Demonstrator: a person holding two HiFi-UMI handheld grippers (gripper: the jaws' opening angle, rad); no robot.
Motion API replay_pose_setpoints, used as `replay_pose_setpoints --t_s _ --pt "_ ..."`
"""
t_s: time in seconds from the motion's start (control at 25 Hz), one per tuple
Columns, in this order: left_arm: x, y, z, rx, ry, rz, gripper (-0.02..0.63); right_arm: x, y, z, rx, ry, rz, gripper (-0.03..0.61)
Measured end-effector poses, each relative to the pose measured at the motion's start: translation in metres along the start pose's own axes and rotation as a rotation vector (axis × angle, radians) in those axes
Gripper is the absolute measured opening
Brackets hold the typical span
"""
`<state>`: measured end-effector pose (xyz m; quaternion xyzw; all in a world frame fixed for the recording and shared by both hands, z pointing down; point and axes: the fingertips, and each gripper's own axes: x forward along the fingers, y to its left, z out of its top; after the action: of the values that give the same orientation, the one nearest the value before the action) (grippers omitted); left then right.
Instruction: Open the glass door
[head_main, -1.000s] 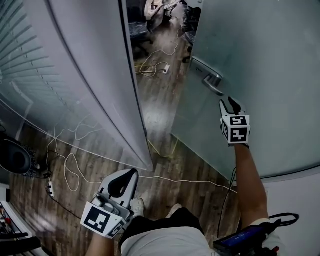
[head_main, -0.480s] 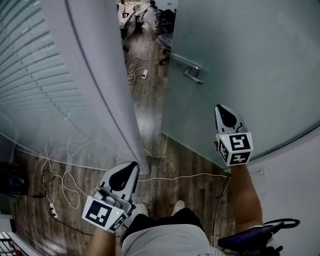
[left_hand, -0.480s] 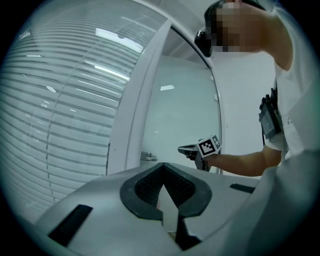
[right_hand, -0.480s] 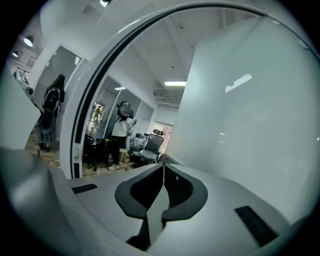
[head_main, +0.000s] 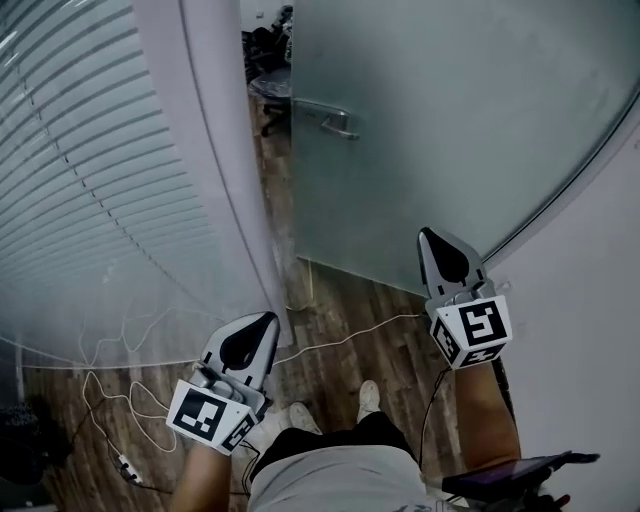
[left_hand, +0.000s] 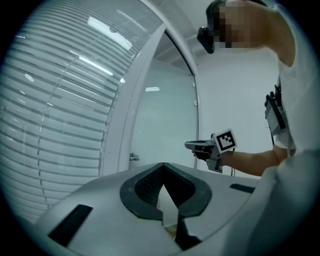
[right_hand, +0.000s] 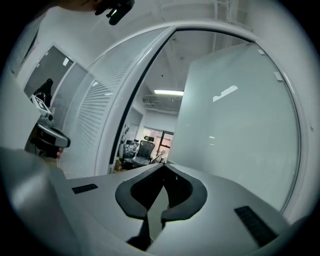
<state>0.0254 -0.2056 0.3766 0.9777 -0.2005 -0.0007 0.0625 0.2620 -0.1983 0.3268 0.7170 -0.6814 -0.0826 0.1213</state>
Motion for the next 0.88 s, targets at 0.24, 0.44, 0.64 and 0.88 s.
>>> replay_pose_setpoints --t_s 0.24,0.44,0.64,0.88 --pt "-0.013 -0.009 0.01 -0.002 -0.006 -0.026 -0.002 -0.061 0.038 0.022 0.039 -0.024 0.022 0.002" --pt "-0.024 -0.02 0.018 0.003 -0.016 -0.019 -0.002 -0.096 0.05 0.031 0.075 -0.043 0.032 0.002" --pt "-0.038 -0.046 0.023 0.011 -0.015 -0.015 -0.002 -0.143 0.053 0.036 0.086 -0.065 0.033 0.002" --pt "-0.057 -0.088 0.034 0.008 -0.008 -0.04 -0.002 -0.203 0.057 0.052 0.083 -0.076 0.031 0.002"
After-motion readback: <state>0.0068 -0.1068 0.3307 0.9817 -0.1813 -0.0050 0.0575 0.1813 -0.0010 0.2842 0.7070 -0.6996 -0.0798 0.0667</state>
